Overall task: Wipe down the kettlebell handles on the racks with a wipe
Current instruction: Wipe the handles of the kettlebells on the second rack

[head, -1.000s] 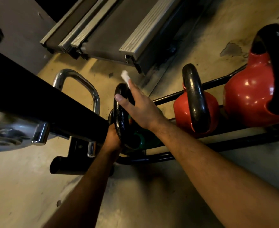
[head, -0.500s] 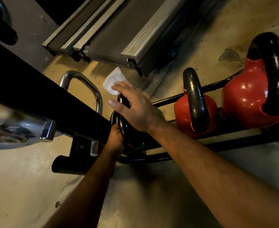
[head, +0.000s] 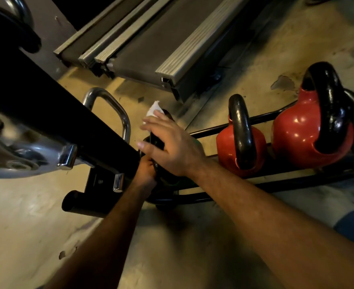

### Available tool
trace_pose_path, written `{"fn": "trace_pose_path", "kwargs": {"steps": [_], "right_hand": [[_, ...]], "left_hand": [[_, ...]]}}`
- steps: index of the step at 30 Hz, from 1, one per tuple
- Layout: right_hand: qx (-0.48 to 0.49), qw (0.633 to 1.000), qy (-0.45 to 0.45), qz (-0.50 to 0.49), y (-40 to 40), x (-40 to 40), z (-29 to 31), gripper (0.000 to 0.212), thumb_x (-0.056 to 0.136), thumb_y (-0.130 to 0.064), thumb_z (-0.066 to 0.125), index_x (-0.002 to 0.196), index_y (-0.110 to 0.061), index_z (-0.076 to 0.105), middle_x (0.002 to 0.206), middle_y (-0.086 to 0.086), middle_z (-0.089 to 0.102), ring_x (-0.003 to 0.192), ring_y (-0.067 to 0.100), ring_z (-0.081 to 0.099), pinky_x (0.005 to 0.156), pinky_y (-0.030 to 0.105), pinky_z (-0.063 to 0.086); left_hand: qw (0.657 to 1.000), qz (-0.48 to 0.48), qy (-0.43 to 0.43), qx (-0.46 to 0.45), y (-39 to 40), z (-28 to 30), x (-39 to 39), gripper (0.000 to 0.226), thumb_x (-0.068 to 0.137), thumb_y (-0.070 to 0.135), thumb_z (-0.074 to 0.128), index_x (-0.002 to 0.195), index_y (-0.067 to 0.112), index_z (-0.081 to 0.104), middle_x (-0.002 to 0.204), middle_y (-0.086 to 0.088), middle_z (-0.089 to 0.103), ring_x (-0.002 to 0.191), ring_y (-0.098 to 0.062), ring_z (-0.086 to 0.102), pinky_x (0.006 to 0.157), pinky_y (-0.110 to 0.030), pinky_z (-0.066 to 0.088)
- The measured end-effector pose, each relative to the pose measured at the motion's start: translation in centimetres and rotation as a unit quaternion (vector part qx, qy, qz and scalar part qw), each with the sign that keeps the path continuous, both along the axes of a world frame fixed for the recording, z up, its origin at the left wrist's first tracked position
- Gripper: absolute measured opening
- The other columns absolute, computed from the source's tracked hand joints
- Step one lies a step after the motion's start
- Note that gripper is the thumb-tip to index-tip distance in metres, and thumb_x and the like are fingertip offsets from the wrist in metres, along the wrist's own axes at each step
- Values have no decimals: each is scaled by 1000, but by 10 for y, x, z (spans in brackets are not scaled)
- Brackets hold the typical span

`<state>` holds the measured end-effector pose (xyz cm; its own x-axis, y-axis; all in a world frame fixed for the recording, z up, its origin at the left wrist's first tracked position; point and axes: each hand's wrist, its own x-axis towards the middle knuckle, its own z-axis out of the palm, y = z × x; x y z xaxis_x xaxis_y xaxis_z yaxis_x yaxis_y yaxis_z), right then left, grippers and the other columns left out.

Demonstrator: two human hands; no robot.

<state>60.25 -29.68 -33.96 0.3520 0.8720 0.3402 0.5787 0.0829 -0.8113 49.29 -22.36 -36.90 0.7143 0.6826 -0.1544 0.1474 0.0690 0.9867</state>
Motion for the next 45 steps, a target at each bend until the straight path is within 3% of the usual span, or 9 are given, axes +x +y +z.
{"fn": "trace_pose_path", "kwargs": {"steps": [5,9,14,17,22,26,29,34,45], "right_hand": [[-8,998,23,-54,-2,5,6,54,102,-46,46,147,-15,49,157,1,42,148,13,31,119,38,30],[2,999,-48,-7,-11,-7,-3,52,102,-37,51,147,-12,49,155,2,46,150,14,26,118,31,24],[-29,998,31,-36,-8,0,7,59,102,-43,39,154,-13,38,162,4,33,152,14,22,124,39,24],[-23,999,-24,-3,-28,-21,-2,61,104,-42,39,157,-13,30,165,4,25,154,11,14,123,29,17],[-16,999,-48,0,-41,-7,-8,61,105,-37,44,158,-13,26,166,3,22,152,3,9,125,30,17],[-16,996,-87,30,-49,-30,-8,59,104,-37,45,156,-14,30,166,1,24,154,6,6,124,30,14],[-4,990,-138,34,-58,-22,-13,58,103,-35,45,156,-14,31,165,2,26,155,10,10,125,35,17],[-41,998,-40,19,-53,-10,-6,63,103,-32,49,159,-16,26,166,1,22,153,9,18,124,37,25],[20,951,270,-146,-35,-29,-2,46,91,-12,71,135,-15,62,125,-2,67,114,7,63,94,24,55]], "left_hand": [[999,-13,32,18,5,-2,-1,24,78,32,70,100,23,73,99,-1,75,97,-18,70,85,-35,56],[998,-3,49,35,9,-8,-4,19,96,6,50,109,17,59,98,5,73,94,1,68,81,-17,52],[998,-12,52,31,7,-2,-2,32,90,10,59,119,-2,58,98,-4,71,87,-8,70,78,-21,56],[996,11,81,28,5,-2,-2,25,102,1,38,103,16,57,79,13,73,80,3,68,70,-10,52],[997,-6,64,35,2,4,-4,22,95,13,56,115,6,61,96,-1,71,88,-10,70,80,-28,57],[992,-9,57,116,-4,3,-4,36,97,-1,46,132,-3,40,80,21,69,81,20,61,75,-3,45],[991,-1,87,101,1,2,-5,33,97,-12,41,128,-5,49,87,6,63,79,1,64,68,-7,48],[993,-6,87,76,5,0,-9,24,94,-4,54,117,3,57,96,-1,66,79,1,69,73,-16,53],[995,-3,68,74,3,1,-7,31,95,-1,54,125,-2,57,109,-8,66,93,-11,66,78,-21,55]]}}
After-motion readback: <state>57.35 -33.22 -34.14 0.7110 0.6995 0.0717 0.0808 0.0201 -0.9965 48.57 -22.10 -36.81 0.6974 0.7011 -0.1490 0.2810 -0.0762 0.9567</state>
